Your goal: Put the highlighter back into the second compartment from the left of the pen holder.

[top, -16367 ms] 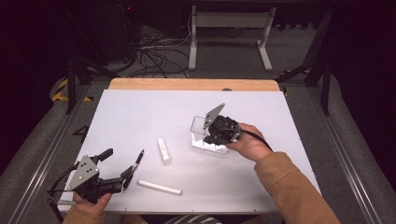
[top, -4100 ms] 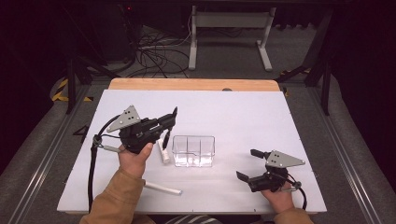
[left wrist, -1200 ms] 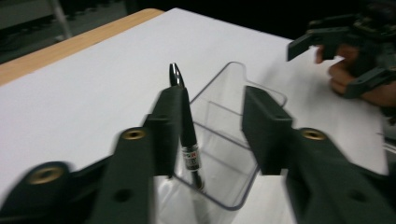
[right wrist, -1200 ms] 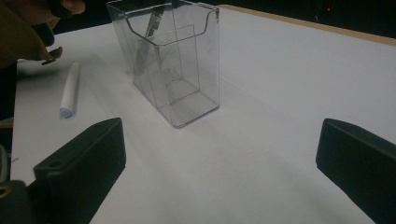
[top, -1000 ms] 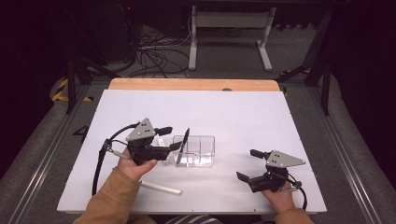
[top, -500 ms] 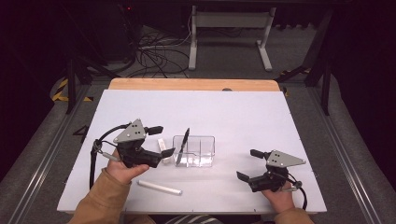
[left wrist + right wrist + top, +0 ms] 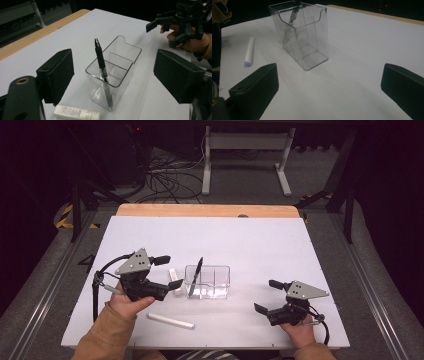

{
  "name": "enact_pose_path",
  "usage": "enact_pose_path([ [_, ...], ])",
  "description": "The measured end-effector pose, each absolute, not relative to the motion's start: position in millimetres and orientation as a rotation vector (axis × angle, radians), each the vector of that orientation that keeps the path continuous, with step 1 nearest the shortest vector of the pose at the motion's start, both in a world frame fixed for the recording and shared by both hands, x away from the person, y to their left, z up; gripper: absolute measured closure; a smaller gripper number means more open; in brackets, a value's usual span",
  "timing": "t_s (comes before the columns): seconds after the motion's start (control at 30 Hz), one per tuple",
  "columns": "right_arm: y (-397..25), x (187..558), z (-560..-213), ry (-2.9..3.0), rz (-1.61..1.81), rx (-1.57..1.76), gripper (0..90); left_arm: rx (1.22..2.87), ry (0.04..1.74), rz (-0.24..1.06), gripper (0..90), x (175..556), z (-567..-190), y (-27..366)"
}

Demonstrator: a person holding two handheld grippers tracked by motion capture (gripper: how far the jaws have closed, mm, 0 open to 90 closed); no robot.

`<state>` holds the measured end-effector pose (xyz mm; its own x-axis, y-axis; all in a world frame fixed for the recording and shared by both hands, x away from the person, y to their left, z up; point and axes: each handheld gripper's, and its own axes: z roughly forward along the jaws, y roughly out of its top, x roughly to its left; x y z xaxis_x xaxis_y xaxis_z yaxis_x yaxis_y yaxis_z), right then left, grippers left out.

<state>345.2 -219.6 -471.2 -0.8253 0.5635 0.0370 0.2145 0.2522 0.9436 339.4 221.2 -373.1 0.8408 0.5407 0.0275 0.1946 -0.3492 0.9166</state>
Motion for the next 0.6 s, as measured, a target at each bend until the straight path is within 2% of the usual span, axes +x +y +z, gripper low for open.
enact_pose_path([
  [0.6, -186, 330, -444, 2.270, 1.607, 0.628, 10.6, 1.874, 0.600, 0.446, 16.1, 330, -372, 252],
])
